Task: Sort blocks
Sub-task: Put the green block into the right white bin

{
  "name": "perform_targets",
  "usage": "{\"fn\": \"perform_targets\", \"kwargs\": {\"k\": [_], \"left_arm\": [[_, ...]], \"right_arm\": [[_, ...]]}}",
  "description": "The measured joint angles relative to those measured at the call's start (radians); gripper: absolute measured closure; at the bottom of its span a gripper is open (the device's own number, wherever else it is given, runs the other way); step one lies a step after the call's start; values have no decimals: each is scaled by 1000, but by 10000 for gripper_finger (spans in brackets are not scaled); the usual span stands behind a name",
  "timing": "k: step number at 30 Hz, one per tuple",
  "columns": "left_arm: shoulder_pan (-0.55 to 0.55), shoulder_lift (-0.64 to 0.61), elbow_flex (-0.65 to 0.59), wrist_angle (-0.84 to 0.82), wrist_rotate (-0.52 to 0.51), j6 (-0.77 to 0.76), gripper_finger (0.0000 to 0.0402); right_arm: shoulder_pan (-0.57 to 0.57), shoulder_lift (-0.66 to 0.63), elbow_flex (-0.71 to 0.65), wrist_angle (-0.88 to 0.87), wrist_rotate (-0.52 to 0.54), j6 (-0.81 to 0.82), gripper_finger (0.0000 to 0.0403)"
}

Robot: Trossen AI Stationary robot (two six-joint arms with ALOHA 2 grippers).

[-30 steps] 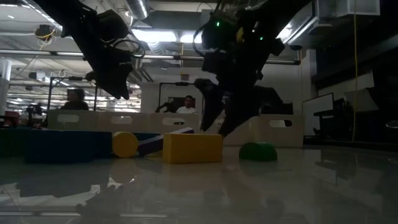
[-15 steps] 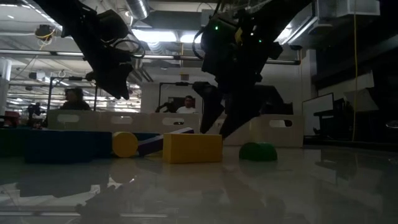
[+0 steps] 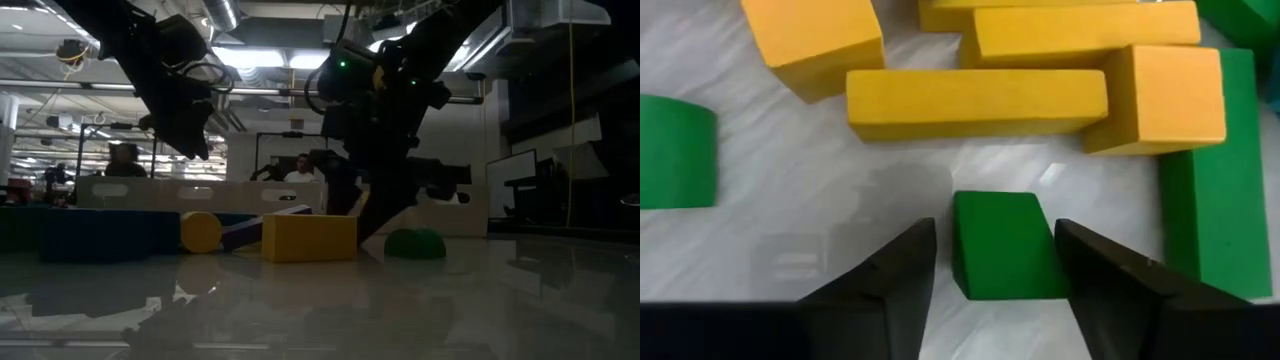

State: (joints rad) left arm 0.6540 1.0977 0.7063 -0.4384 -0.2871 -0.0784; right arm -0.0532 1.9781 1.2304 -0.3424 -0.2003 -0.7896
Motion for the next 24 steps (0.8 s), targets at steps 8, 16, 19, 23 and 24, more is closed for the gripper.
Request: {"fn": "perform_targets", "kwargs": {"k": [8,16,19,23,24], "left_arm": [[0,0,0,1,0,3,192],[-1,0,0,0,13,-9,192],[-2,0,0,1,115,-68,192],[-28,0,0,5,316,-120,192],[-39,0,0,5,354,-124,192]], "right_arm": [[2,-3,21,-56,55,56,269],[0,-10,175,-350,209,78,247],[0,-10,239,-472,312,79,242],[-5,-10,323,-615,409,78,260],[-7,-10,345,-656,427,79,265]]}}
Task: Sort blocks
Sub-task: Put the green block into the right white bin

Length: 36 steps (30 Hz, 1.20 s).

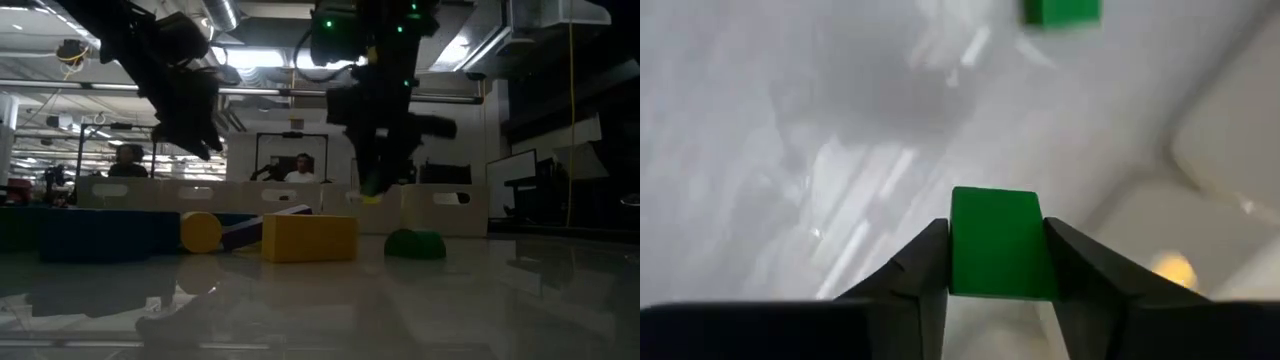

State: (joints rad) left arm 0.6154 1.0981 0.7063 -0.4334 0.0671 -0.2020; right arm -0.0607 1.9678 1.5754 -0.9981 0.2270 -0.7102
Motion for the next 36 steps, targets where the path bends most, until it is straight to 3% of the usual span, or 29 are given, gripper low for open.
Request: {"fn": "perform_targets", "kwargs": {"k": [4,9,16,23,28,36], "left_arm": [[-54,0,0,0,88,-1,192],[-128,0,0,0,95,-1,192],[-240,0,0,-1,98,-32,192],[-389,0,0,-21,140,-34,192],[-507,1,0,-123,140,-58,192],[-724,1,0,-212,140,-377,192]], "right_arm": [[-28,-2,62,-127,80,35,265],[-109,-3,87,-269,171,121,246],[-277,-3,86,-403,182,213,264],[-393,-3,86,-345,91,256,224],[-434,-3,86,-338,20,295,192],[-444,-3,86,-334,-39,300,179]]}}
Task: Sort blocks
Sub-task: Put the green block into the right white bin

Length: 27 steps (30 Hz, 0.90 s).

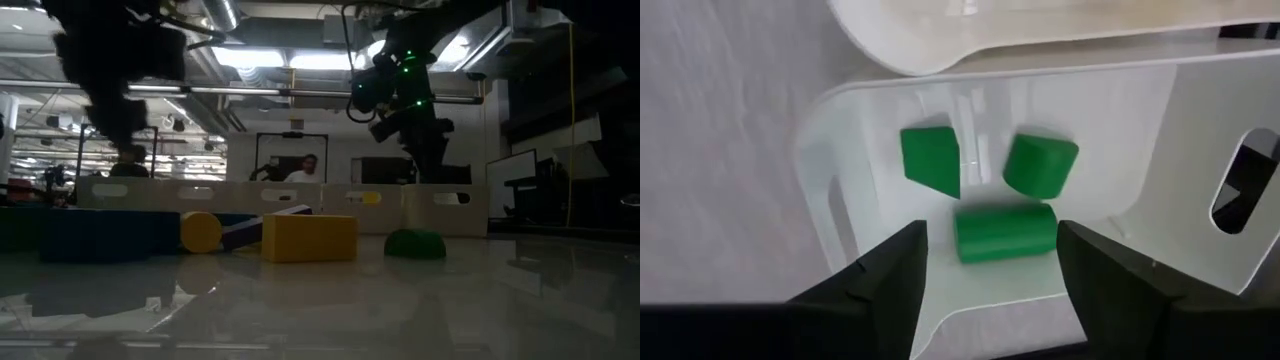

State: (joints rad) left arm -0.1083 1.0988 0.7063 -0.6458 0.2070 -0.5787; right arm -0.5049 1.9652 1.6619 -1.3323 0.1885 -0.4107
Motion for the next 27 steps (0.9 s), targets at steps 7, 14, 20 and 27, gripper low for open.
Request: {"fn": "perform_targets", "kwargs": {"k": [7,14,20,27], "left_arm": [[-160,0,0,2,-24,-287,192],[-263,33,0,10,-59,-470,192],[-305,133,0,11,-61,-522,192],[-306,243,0,66,-64,-543,192]], "right_arm": [[0,0,0,25,-52,0,178],[0,0,0,62,-95,-1,178],[0,0,0,84,-103,-1,178],[1,0,0,86,-103,-1,178]]}}
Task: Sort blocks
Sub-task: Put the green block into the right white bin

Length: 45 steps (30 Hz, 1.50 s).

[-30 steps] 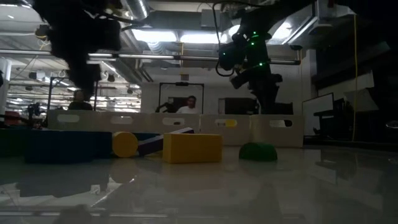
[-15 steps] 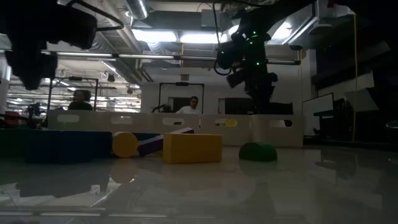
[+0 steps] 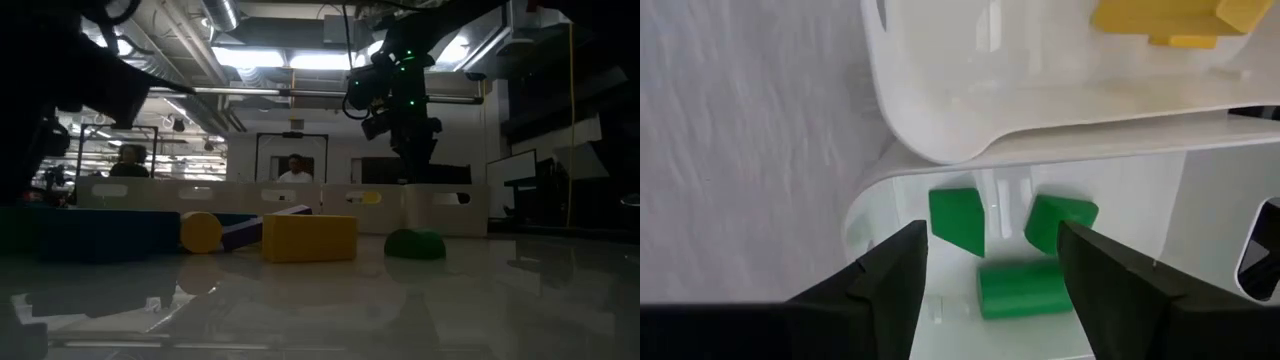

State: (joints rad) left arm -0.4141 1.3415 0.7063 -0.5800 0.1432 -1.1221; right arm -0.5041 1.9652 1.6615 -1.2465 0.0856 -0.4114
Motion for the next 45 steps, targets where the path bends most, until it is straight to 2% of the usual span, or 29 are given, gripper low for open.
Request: {"fn": "perform_targets", "kwargs": {"k": [4,9,14,20,26,35,40,45], "left_arm": [[0,59,0,59,-1,-8,192],[3,139,0,47,-6,-93,192],[5,172,5,46,-8,-112,202],[6,143,-1,32,-17,-109,281],[9,102,-2,45,-19,-88,380],[25,-32,-1,43,-26,-47,376],[60,-141,-1,46,-77,32,382],[109,-252,-1,48,-124,125,374]], "right_arm": [[0,0,0,0,0,0,178],[1,0,0,1,-9,18,178],[9,0,0,25,-82,65,178],[86,-17,-1,138,-271,-29,178],[188,-45,-1,313,-315,-45,178],[352,-39,-1,442,-315,-72,178],[447,-38,-1,534,-312,-142,178],[532,-37,-1,639,-250,-242,178]]}}
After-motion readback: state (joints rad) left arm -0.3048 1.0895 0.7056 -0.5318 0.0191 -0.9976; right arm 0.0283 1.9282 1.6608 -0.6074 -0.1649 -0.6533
